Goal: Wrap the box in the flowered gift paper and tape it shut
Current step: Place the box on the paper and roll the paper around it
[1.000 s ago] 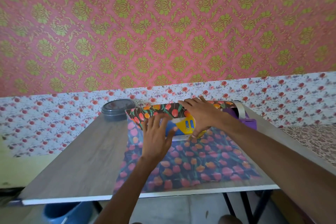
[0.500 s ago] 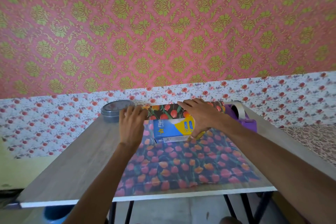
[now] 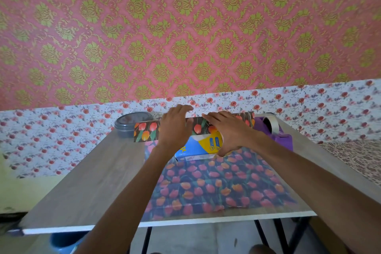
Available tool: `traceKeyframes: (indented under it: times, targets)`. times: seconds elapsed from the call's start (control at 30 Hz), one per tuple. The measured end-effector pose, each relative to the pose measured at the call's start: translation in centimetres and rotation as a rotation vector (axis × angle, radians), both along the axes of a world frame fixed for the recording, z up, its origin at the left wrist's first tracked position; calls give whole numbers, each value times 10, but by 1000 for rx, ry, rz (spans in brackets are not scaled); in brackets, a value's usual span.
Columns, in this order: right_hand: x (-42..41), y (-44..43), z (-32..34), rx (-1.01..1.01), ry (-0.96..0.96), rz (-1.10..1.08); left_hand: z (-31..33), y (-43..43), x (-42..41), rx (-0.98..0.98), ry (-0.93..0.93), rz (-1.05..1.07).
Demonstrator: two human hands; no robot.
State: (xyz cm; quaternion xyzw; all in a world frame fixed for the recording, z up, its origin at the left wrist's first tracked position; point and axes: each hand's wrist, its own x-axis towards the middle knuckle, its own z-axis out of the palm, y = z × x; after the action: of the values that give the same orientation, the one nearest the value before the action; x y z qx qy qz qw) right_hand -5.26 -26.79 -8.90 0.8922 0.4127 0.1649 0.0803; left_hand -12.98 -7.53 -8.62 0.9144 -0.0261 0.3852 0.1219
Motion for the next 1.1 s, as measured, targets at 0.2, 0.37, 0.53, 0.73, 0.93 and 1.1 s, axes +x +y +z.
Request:
traceKeyframes:
  times: [0.2,0.37,0.53,0.73,0.93,1.1]
  targets:
    - [8,-10,-6,-53,29,-14,-22,-6,34,132,219,63]
    - [3,-38,-39,54,-159,59,-17,-9,35,113,240,65]
    - [-11,-45,-43,210,-178,115,-15,-11,24,212,308,94]
    - [-28,-28,-27,382,-82,76,-44,-19,-7,245,279,76]
    - [-22,-26,-34,311,-94,65,-46,-13,-6,179,241,40]
    - [-13,-30,-40,291,-155,43,-40,-13,-5,219,276,35]
